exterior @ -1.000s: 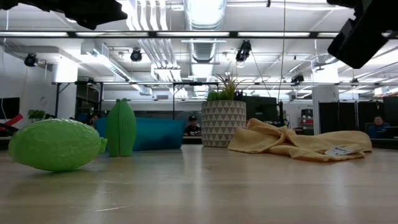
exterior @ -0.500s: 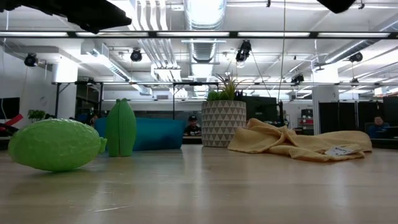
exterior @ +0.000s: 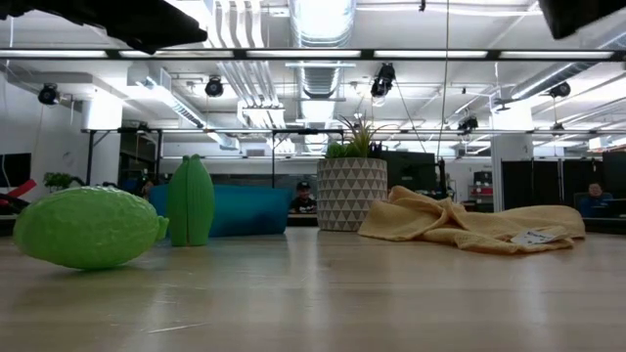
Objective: Pick and placing Produce into tupperware
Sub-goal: Put the pink peach into the blue bin
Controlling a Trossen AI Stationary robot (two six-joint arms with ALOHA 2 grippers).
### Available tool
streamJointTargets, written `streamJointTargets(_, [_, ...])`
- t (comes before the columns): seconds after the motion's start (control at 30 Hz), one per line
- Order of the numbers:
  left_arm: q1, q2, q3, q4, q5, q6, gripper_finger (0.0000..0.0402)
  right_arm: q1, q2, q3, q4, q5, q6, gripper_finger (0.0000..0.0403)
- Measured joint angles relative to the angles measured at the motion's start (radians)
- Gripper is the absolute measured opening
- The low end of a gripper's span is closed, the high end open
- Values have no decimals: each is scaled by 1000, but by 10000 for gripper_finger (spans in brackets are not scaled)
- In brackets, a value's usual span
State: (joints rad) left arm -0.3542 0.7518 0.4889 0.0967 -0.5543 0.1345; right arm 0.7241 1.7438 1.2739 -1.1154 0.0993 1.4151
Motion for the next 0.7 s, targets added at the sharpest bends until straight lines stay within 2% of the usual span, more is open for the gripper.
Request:
streamJointTargets(0.1, [0,0,0,-1,0,0,206,34,13,3,-78,10,164,220])
streamJointTargets(0.37, [0,0,0,0,0,1,206,156,-42,-61,-86,34,449,219])
streamJointTargets(0.7, [0,0,0,0,0,3,206,235,-50,-198,-25,32,635,219])
